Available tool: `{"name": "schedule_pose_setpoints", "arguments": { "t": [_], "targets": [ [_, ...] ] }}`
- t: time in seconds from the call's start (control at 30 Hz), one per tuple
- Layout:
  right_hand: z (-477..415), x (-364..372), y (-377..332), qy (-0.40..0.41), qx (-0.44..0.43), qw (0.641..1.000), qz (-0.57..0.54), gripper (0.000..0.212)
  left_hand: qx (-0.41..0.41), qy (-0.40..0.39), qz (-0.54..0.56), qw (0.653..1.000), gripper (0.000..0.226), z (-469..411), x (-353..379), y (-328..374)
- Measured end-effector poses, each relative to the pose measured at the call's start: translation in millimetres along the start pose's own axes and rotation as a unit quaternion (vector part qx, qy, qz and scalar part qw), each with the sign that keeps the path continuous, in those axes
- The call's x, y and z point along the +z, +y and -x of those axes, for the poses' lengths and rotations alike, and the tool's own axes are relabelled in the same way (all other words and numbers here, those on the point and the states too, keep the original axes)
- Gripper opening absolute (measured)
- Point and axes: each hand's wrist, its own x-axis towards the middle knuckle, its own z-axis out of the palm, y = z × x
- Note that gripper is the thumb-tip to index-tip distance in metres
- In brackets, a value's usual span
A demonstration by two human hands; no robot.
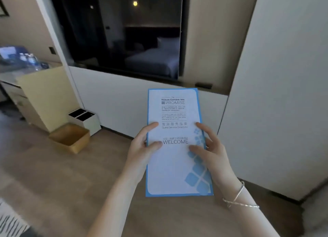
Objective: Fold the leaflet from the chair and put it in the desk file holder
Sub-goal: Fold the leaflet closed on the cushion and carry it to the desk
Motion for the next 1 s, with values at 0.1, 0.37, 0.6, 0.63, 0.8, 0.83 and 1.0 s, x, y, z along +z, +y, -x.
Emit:
{"name": "schedule_pose_setpoints", "arguments": {
  "t": [0.1,0.37,0.6,0.63,0.8,0.83,1.0],
  "targets": [
    [-49.7,36.4,24.9,-0.067,0.016,0.998,-0.008,0.066,-0.008,0.076,0.005,0.997,0.053,-20.3,-36.8,-10.3],
    [-196.4,138.1,66.7,-0.249,0.036,0.967,-0.039,0.07,0.025,0.252,-0.024,0.967,0.054,-100.0,-113.0,-20.0],
    [-289.4,252.0,92.7,-0.407,0.065,0.91,-0.048,0.072,0.038,0.399,-0.077,0.913,0.06,-138.3,-180.6,-15.7],
    [-295.5,271.4,98.3,-0.428,0.071,0.9,-0.049,0.071,0.032,0.426,-0.069,0.902,0.059,-138.5,-192.0,-15.3],
    [-311.3,373.7,127.3,-0.515,0.096,0.85,-0.055,0.071,0.033,0.527,-0.049,0.848,0.059,-135.5,-260.9,-19.1],
    [-313.6,396.5,133.9,-0.528,0.097,0.842,-0.053,0.071,0.035,0.539,-0.049,0.84,0.059,-135.7,-277.6,-20.4],
    [-324.8,518.4,164.6,-0.581,0.097,0.806,-0.057,0.07,0.04,0.578,-0.042,0.814,0.064,-142.9,-379.4,-25.0]
  ]
}}
